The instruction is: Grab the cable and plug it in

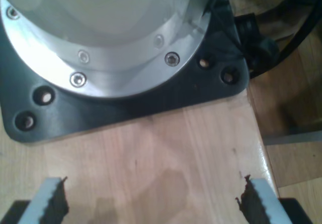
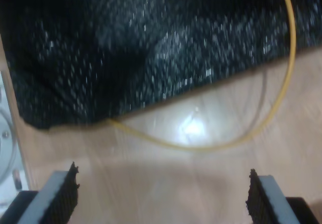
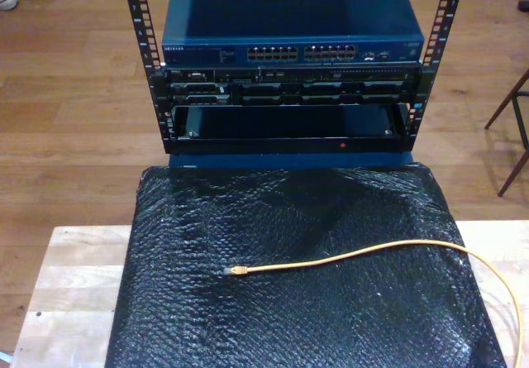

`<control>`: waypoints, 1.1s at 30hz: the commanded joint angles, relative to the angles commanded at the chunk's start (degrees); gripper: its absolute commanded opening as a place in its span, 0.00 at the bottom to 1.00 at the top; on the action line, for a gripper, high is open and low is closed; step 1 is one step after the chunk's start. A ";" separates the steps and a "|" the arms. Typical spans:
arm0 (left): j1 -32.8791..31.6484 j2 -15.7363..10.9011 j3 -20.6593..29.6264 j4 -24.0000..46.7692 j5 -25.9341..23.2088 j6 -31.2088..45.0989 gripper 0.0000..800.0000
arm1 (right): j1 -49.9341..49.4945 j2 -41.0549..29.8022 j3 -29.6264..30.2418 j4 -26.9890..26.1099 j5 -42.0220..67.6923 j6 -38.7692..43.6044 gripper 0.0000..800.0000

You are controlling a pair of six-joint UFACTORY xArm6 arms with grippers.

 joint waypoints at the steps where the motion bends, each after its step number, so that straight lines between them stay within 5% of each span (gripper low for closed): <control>1: 0.00 0.00 0.09 0.00 0.00 0.00 1.00 | 0.26 0.00 -0.09 0.26 0.00 0.18 0.99; 21: 0.00 -0.26 -1.14 0.09 1.58 -0.18 1.00 | 7.82 0.18 -3.25 7.03 -0.70 5.89 0.99; 33: -0.35 -1.05 -11.96 -0.44 17.49 0.00 1.00 | 19.78 4.22 -3.96 6.86 -9.32 11.34 0.99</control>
